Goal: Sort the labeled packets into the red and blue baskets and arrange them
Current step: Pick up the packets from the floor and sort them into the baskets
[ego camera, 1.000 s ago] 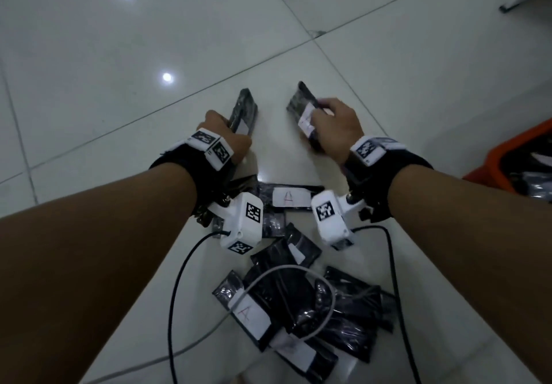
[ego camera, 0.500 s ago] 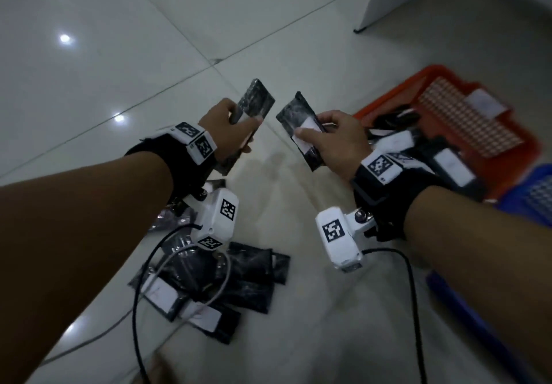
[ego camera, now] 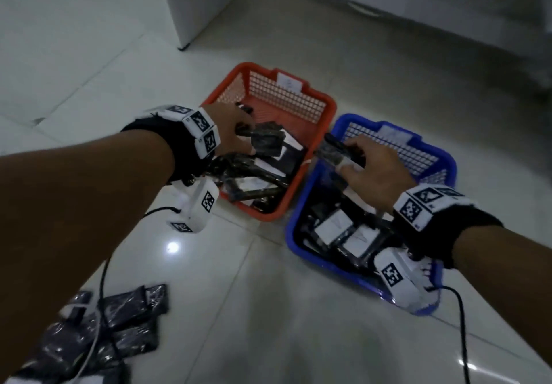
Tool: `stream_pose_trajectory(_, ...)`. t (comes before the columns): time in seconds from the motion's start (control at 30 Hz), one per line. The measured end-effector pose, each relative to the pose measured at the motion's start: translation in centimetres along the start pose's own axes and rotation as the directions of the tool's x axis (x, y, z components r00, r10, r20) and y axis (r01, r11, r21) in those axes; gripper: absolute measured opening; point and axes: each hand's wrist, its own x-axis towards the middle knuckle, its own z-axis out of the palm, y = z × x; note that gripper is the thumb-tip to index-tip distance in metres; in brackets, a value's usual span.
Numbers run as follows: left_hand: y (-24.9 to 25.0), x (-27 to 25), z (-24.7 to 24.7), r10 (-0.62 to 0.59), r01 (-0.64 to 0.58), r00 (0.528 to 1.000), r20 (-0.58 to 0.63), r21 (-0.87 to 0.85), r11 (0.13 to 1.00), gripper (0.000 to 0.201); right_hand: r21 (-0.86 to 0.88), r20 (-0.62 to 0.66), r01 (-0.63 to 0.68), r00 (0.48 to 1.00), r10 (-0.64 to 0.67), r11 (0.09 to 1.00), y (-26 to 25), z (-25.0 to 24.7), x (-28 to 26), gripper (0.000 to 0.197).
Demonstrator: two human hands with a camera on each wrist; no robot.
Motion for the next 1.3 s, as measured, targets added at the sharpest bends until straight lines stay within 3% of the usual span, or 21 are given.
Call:
stream_pose_trajectory(0.1, 1.5, 2.2, 1.4, 0.056, -0.053, 0.998, -0.016, 0.141, 0.989, 0.037, -0.062, 0.087, -0.069, 0.993, 0.074, 0.996, 3.3, -0.6, -1.6, 0.033)
stream_pose_trajectory(0.23, 2.8, 3.3, 3.1, -0.019, 0.037, 0.996, -0.088, 0.203, 0.978, 0.046, -0.108, 0.074, -0.117, 0.989, 0.126, 0.987, 4.6, -0.5, -2.8, 0.046)
stream_pose_trajectory(0.37, 2.8, 2.3, 3.5, -0.012, 0.048, 0.977, -0.215, 0.161, 0.986, 0.052, -0.298, -0.080, -0.075, 0.995, 0.054, 0.952, 4.1, -0.1, -2.3, 0.059)
stream_pose_trajectory(0.47, 1.5, 0.0, 3.1, -0.027, 0.070, 0.968, -0.251, 0.162, 0.984, 0.055, -0.310, -0.112, -0.017, 0.993, -0.019, 0.951, 2.1, 0.6, -2.0, 0.059)
stream_pose_trajectory(0.6, -1.9, -5.1, 2.3, -0.151, 0.192, 0.954, -0.258, 0.143, 0.971, 0.053, -0.268, -0.108, 0.161, 0.975, -0.196, 0.950, -2.9, 3.8, -1.6, 0.052)
stream_pose_trajectory(0.77, -8.8, -15.4, 2.3, -0.369, 0.408, 0.900, -0.232, 0.150, 0.901, 0.051, -0.222, -0.009, 0.432, 0.896, -0.445, 0.874, -11.6, 10.0, -2.1, 0.045)
stream_pose_trajectory(0.93, -14.7, -27.1, 3.3, -0.595, 0.625, 0.776, -0.207, 0.129, 0.770, 0.050, -0.143, 0.130, 0.623, 0.782, -0.609, 0.769, -20.1, 16.9, -4.2, 0.042)
stream_pose_trajectory(1.1, -19.0, -34.9, 6.3, -0.755, 0.759, 0.651, -0.080, 0.065, 0.648, 0.052, -0.116, 0.323, 0.705, 0.693, -0.644, 0.700, -27.0, 23.8, -6.3, 0.042)
stream_pose_trajectory(1.2, -21.2, -36.8, 8.5, -0.767, 0.767, 0.641, 0.017, 0.025, 0.641, 0.049, -0.098, 0.384, 0.729, 0.656, -0.650, 0.678, -29.5, 27.4, -6.6, 0.039)
stream_pose_trajectory(1.3, -23.0, -37.2, 10.6, -0.724, 0.727, 0.686, 0.075, -0.054, 0.684, 0.045, -0.102, 0.439, 0.738, 0.636, -0.635, 0.667, -31.2, 30.5, -6.1, 0.037)
